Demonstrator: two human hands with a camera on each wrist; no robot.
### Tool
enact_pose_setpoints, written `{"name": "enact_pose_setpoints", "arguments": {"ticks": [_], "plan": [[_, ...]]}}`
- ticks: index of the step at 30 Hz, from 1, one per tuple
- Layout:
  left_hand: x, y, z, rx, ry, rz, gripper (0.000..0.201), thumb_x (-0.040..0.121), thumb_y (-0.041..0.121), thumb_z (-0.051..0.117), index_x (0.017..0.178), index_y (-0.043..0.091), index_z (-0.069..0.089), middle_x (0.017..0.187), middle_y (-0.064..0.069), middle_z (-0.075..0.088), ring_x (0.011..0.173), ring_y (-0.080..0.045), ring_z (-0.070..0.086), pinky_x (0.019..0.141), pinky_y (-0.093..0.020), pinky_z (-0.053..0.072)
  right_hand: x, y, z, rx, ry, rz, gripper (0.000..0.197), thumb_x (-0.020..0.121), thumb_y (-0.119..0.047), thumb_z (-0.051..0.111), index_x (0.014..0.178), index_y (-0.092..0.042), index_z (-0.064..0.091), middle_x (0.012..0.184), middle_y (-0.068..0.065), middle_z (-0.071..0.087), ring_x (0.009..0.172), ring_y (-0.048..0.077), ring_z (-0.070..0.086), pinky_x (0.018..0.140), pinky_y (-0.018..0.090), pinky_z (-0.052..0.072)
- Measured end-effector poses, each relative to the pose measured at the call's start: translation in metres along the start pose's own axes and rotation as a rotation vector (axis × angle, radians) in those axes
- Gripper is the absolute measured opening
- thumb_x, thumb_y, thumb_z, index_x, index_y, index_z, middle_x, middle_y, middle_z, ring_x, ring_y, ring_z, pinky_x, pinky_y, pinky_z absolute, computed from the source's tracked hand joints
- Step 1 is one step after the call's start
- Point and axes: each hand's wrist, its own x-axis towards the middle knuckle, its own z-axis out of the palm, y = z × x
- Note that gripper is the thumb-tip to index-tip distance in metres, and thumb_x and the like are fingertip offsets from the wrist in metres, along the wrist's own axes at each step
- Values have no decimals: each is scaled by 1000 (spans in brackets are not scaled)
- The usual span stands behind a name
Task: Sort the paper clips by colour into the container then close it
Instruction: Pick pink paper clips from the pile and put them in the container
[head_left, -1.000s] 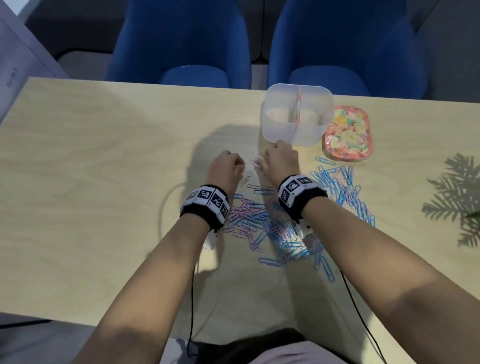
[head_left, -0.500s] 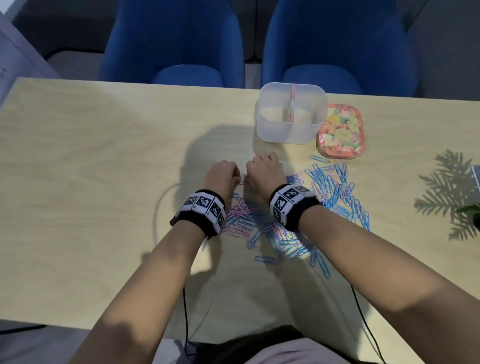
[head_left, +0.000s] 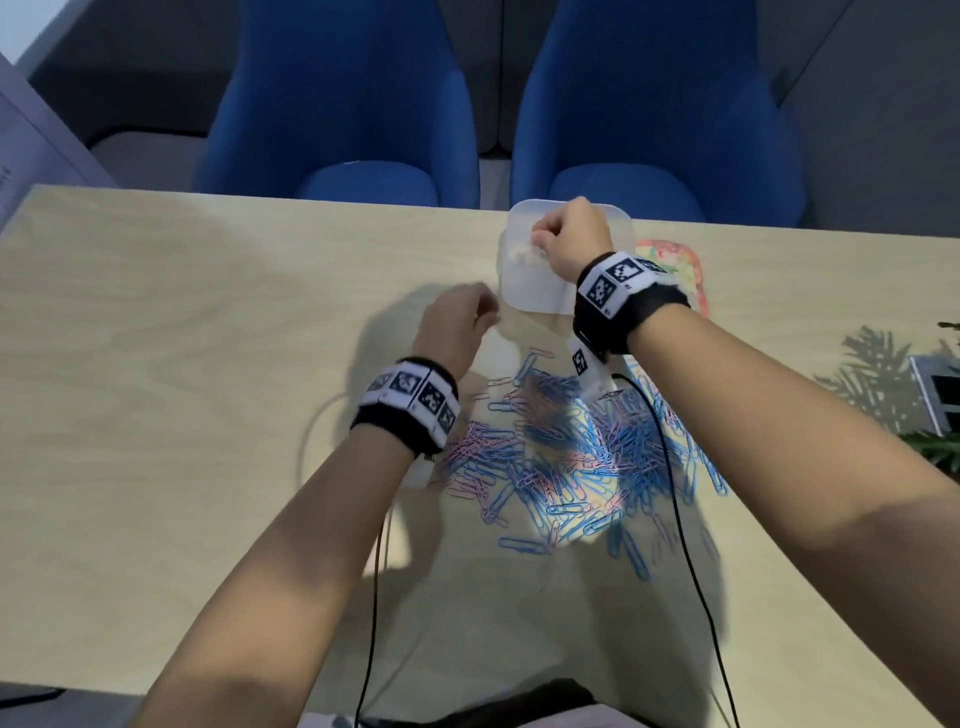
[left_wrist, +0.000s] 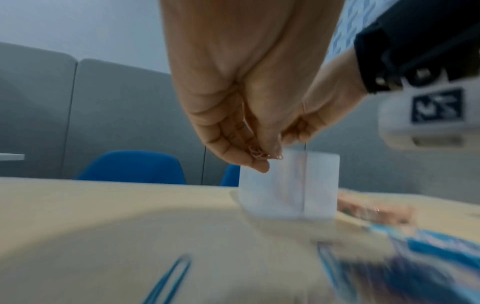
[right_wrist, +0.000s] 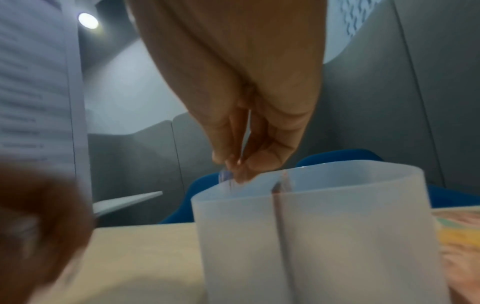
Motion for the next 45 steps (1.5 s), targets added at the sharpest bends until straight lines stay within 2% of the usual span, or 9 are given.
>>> {"name": "enact_pose_setpoints", "arguments": {"ticks": [4, 9, 11, 14, 17, 22, 30, 35, 45], "plan": [[46, 37, -19, -99, 118, 75, 13, 85, 13, 60, 93, 5, 67, 96, -12, 69, 88, -28, 63, 82, -36, 50, -8, 8, -9, 15, 88, -7, 25, 91, -6, 45, 97, 3, 68, 108, 15, 69, 105, 30, 60, 87, 29, 43], [84, 57, -15, 90, -73, 52, 19, 92, 17, 48, 88, 11, 66, 107, -14, 68, 105, -30, 58, 91, -38, 46, -46, 26, -19, 122, 267, -106, 26, 88, -6, 46, 95, -1, 70, 98, 14, 71, 94, 28, 63, 83, 30, 46], [83, 54, -10, 107, -76, 74, 22, 94, 20, 44, 81, 13, 60, 107, -20, 66, 104, -36, 56, 88, -40, 45, -61, 36, -12, 122, 184, -121, 24, 88, -7, 48, 95, -2, 70, 96, 14, 72, 91, 26, 64, 85, 34, 49], [63, 41, -5, 74, 62, 132, 28, 95, 25, 46, 106, 9, 67, 111, -14, 68, 106, -32, 58, 90, -36, 42, -78, 55, 10, 38, -18, -145, 21, 88, -6, 53, 99, -3, 71, 99, 15, 72, 95, 29, 65, 89, 40, 50], [29, 12, 3, 80, 142, 156, 21, 92, 16, 51, 106, 10, 66, 108, -11, 66, 102, -30, 56, 89, -33, 39, -86, 69, 34, -96, -190, -197, 23, 87, -7, 53, 101, -8, 71, 107, 12, 69, 103, 30, 60, 91, 38, 48], [-22, -31, 25, 106, -144, 34, 20, 85, 7, 57, 102, 11, 66, 106, -12, 58, 97, -27, 57, 84, -36, 44, -98, 80, 53, -489, -289, -466, 22, 78, -12, 66, 98, -19, 72, 107, 8, 61, 101, 32, 51, 81, 38, 45], [-44, -29, 40, 80, -204, 31, 16, 87, 23, 60, 97, 13, 66, 103, -9, 56, 99, -24, 55, 85, -40, 47, -109, 109, 26, -511, -58, -104, 28, 89, -11, 43, 93, -5, 70, 105, 16, 62, 103, 35, 48, 84, 41, 43], [-51, -23, 47, 158, -241, 14, 12, 83, 22, 63, 90, 13, 65, 95, -6, 55, 96, -23, 53, 78, -32, 41, -119, 102, 24, -266, -52, -126, 20, 88, -14, 55, 99, -8, 70, 103, 14, 63, 104, 34, 49, 85, 40, 40], [-60, -27, 38, 44, -289, -53, 10, 83, 18, 64, 86, 9, 64, 87, 0, 50, 87, -19, 51, 76, -25, 37, -135, 110, 19, -318, -152, -33, 15, 80, -6, 56, 82, -7, 71, 97, 16, 63, 100, 35, 54, 83, 36, 45]]}}
